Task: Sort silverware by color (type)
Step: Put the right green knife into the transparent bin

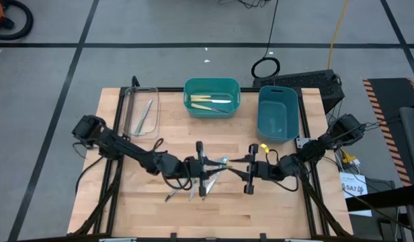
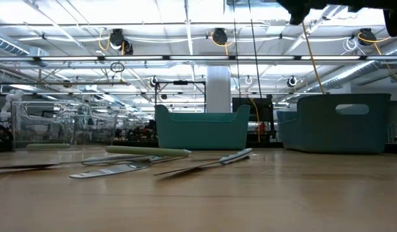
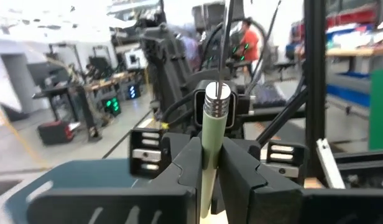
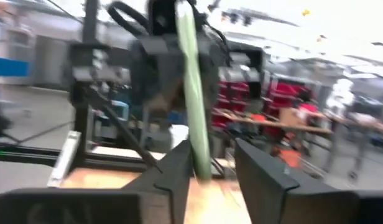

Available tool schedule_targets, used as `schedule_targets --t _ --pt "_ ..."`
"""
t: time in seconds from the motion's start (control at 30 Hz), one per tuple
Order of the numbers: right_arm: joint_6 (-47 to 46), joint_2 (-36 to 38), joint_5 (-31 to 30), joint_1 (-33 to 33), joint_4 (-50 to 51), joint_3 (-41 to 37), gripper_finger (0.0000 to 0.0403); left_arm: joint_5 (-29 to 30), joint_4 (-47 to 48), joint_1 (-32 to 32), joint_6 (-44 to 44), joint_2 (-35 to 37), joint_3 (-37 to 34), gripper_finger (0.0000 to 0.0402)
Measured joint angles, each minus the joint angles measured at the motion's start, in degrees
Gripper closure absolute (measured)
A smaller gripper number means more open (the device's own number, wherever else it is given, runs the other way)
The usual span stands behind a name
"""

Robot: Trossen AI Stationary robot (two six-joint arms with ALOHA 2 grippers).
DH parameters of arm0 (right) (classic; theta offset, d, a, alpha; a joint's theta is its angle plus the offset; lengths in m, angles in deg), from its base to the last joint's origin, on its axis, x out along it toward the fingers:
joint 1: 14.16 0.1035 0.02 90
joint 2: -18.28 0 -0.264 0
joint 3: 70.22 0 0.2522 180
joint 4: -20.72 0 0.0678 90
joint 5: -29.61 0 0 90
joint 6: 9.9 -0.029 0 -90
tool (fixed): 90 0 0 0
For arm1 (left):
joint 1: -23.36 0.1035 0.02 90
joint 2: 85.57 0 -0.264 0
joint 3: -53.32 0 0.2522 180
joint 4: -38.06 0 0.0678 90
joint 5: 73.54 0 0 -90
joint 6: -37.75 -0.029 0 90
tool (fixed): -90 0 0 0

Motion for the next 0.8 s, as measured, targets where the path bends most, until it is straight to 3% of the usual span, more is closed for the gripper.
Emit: schedule_targets --t 0.17,0.33,0.8 --pt "-0.25 -0.01 -5.76 0.10 2.62 0.00 0.0246 0.42 15.11 1.02 3.79 8.62 0.00 0.0366" --pt "-1.77 -0.02 -11.08 0.13 5.35 0.00 0.0238 2.74 32.86 3.01 8.88 18.49 0.00 0.0366" --pt "-5.16 -0.02 -11.17 0.15 7.23 0.00 0.0243 6.24 66.54 14.08 18.28 31.78 0.00 0.0366"
